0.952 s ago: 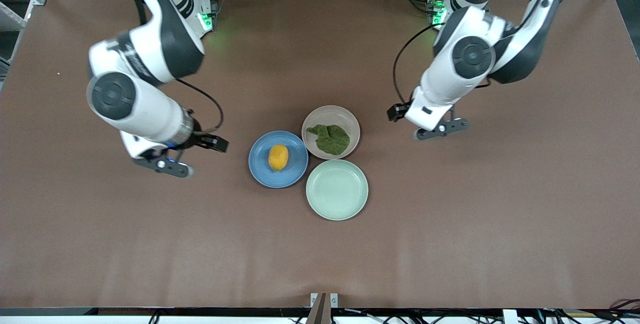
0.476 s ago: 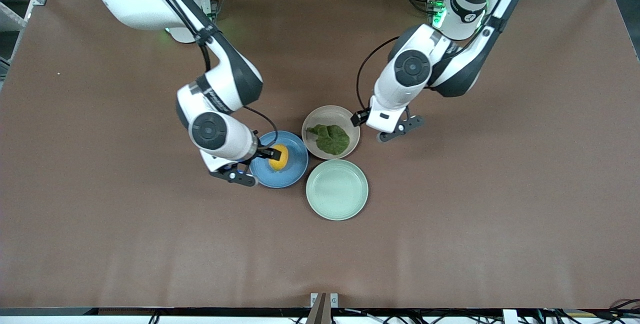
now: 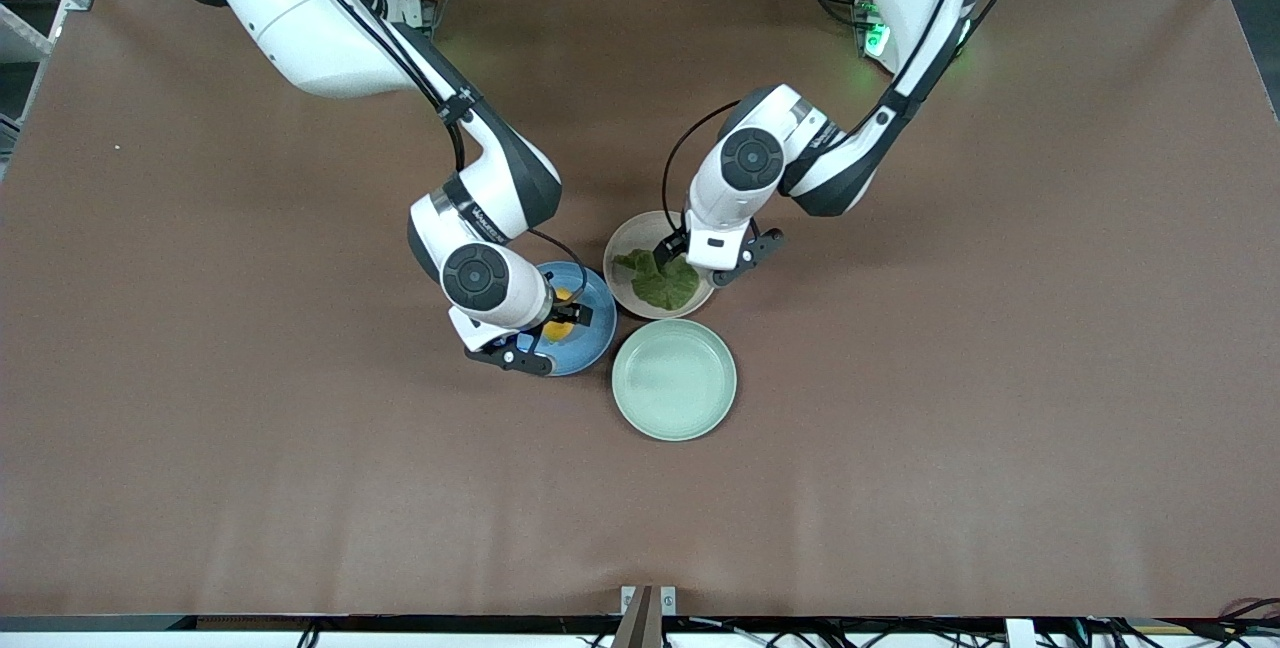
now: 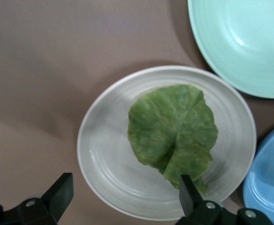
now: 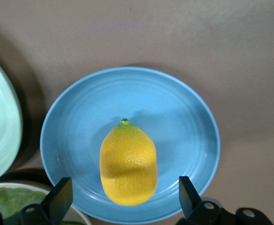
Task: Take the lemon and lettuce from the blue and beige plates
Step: 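Close the right gripper on the lemon while the left gripper pinches the lettuce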
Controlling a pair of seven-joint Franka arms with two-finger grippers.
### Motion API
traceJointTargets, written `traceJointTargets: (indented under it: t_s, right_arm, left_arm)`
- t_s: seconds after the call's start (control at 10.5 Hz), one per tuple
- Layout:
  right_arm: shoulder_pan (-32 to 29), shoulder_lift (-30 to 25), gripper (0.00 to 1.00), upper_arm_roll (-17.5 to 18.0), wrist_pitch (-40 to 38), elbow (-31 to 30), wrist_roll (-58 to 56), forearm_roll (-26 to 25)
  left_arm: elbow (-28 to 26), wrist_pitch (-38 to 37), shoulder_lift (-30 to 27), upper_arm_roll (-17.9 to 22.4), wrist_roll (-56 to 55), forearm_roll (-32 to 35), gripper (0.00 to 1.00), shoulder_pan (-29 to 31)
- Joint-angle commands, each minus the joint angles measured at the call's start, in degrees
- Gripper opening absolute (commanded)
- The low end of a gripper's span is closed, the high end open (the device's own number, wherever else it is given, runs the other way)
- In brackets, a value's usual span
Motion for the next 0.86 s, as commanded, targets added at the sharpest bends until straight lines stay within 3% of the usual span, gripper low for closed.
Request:
traceJointTargets:
  t_s: [0.0, 0.38, 0.48, 0.57, 0.76]
  right_arm:
    - [0.39, 1.77, 1.00, 0.40, 2.92, -0.81, 1.04, -2.38]
    - [0.39, 2.91, 1.00, 0.48, 3.73, -1.52, 1.30, -2.21]
    - [0.30, 3.00, 0.87, 0.40, 3.55, -1.52, 1.04, -2.21]
    - [-0.22, 2.91, 0.23, 0.48, 3.12, -1.35, -0.09, -1.86]
    - [-0.31, 2.48, 0.01, 0.48, 2.94, -1.26, -0.10, -1.77]
  left_arm:
    - [4.67, 0.92, 4.76, 1.06, -7.06, 4.11, 0.99, -2.85]
    - [7.93, 0.92, 7.85, 1.23, -9.73, 6.59, 0.95, -3.82]
    - [8.90, 1.00, 8.64, 1.32, -9.64, 6.59, 0.94, -3.82]
    - [9.95, 1.01, 9.52, 1.32, -9.64, 6.59, 0.90, -4.00]
    - [10.05, 1.09, 9.88, 2.20, -9.64, 6.59, 0.87, -4.96]
